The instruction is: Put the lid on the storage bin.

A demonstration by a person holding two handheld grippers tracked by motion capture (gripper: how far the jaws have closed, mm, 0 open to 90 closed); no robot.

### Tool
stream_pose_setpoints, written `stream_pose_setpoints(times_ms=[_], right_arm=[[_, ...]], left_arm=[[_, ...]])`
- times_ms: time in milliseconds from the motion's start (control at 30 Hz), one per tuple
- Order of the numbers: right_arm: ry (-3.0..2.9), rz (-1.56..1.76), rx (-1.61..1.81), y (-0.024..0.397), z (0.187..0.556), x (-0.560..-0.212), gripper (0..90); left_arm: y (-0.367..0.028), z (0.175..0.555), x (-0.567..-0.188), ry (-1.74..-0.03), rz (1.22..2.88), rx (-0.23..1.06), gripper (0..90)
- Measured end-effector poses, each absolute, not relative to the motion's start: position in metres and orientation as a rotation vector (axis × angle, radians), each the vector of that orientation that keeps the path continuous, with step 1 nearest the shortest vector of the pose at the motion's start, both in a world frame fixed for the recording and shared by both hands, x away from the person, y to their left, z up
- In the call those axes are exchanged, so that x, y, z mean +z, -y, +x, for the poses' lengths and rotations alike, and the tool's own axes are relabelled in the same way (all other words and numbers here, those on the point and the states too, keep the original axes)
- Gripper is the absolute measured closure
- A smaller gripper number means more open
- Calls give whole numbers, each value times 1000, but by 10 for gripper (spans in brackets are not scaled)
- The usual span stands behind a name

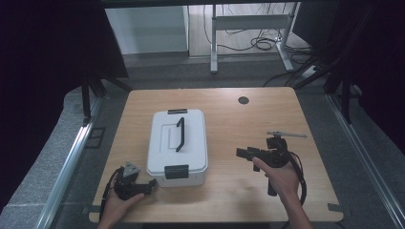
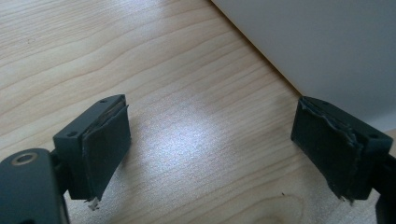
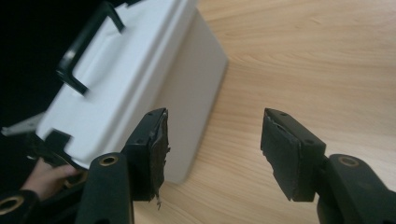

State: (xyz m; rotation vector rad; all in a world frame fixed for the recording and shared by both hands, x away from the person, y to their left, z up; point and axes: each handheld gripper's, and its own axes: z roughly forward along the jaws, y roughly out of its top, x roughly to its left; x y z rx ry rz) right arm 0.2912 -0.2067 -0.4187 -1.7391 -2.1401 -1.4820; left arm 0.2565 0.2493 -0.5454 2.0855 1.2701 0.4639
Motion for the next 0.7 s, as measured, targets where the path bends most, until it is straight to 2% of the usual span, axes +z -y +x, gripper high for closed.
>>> stream_pose_setpoints(times_ms=[367, 700], right_arm=[[2093, -1772, -1450, 238, 279, -454, 411], [2067, -1762, -1460, 241, 278, -457, 389]], left_arm=[[-249, 256, -545, -1270, 2085, 464, 118], [-249, 256, -545, -1275, 2083, 466, 119]])
